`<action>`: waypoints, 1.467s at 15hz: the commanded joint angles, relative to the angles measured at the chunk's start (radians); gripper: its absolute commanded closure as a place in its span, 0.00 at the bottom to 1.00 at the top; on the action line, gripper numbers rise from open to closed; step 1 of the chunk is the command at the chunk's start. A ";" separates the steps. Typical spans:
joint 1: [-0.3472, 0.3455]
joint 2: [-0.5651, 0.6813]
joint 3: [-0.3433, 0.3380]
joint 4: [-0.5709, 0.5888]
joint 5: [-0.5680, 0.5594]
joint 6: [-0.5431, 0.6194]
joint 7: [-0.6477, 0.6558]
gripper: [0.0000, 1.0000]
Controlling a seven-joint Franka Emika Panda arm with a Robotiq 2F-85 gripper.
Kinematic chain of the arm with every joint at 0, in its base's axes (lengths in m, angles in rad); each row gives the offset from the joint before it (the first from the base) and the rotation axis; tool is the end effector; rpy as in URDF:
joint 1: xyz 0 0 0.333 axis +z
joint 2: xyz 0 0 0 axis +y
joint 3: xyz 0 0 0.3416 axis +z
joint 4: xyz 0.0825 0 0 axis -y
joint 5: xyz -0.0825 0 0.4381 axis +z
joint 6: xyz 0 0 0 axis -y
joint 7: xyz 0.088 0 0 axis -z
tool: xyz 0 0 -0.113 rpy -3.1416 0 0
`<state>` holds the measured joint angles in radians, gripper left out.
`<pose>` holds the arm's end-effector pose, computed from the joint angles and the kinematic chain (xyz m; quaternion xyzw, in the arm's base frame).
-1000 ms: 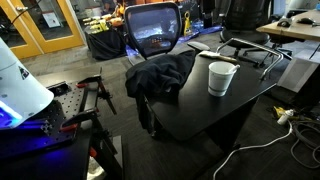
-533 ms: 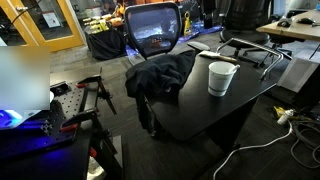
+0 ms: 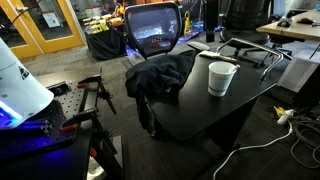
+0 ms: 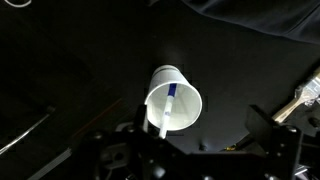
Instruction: Pick up the marker from the cup and place it on the table
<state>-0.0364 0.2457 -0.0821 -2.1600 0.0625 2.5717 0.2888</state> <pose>0.6194 -0.0741 0.2785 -0.9710 0.2238 -0.0824 0.0162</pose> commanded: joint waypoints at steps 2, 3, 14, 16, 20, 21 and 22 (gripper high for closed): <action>-0.008 0.104 -0.013 0.118 0.030 -0.047 0.025 0.00; -0.009 0.122 -0.016 0.134 0.032 -0.052 0.028 0.00; 0.004 0.259 -0.030 0.253 0.027 -0.108 0.070 0.39; 0.003 0.271 -0.029 0.265 0.030 -0.121 0.078 0.37; 0.000 0.292 -0.027 0.291 0.035 -0.142 0.077 0.39; -0.001 0.297 -0.026 0.299 0.037 -0.145 0.076 0.44; -0.001 0.301 -0.026 0.305 0.037 -0.146 0.076 0.44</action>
<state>-0.0421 0.5261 -0.1027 -1.9029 0.0796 2.4712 0.3447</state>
